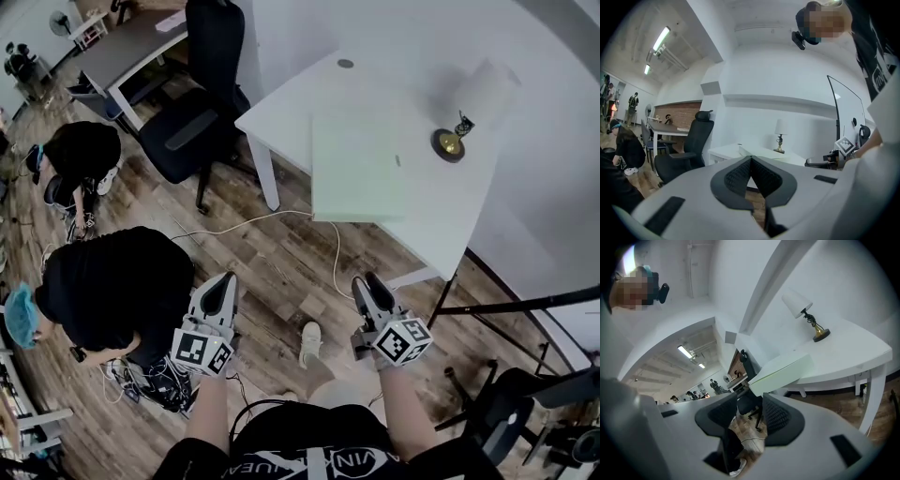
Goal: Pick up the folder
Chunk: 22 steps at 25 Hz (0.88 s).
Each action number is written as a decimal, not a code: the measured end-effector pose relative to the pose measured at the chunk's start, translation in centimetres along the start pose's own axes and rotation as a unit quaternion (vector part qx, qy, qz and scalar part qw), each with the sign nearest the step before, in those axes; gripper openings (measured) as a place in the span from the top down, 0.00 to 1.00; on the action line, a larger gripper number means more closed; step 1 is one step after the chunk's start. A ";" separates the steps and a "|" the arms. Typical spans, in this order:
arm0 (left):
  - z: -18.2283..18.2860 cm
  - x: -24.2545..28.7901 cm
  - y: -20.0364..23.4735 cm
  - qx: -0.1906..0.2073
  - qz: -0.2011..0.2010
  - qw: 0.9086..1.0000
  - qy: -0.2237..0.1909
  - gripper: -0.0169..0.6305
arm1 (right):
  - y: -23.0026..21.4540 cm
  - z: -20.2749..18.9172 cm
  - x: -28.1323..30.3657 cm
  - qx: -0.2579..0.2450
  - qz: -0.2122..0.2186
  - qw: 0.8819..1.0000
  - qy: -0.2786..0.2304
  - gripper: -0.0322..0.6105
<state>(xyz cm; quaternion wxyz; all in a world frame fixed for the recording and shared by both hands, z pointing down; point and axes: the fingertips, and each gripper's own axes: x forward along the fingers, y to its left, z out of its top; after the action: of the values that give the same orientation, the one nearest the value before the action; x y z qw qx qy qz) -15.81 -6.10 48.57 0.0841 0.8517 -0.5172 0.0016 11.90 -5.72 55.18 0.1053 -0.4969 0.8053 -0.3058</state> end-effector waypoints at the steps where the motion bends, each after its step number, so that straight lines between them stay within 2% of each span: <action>1: -0.2 0.7 0.2 0.000 0.000 1.000 0.000 0.95 | -0.4 0.0 0.7 0.005 0.001 1.000 0.005 0.69; 10: -1.9 7.3 0.5 -0.017 0.001 1.000 0.012 0.95 | -4.0 0.9 6.2 0.097 0.003 0.995 0.011 0.63; 20: -3.3 11.7 0.0 -0.020 -0.008 0.999 0.026 0.95 | -5.9 0.7 10.3 0.223 0.018 0.975 -0.002 0.51; 22: -3.4 12.6 -0.2 -0.014 -0.017 0.999 0.032 0.95 | -5.0 1.2 11.4 0.238 0.046 0.970 -0.011 0.48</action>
<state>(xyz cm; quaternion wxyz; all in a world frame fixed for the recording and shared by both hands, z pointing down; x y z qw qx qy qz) -9.49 -16.62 53.07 0.1126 0.8584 -0.5000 0.0203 10.59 -17.66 58.72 0.2434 -0.4228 0.7302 -0.4784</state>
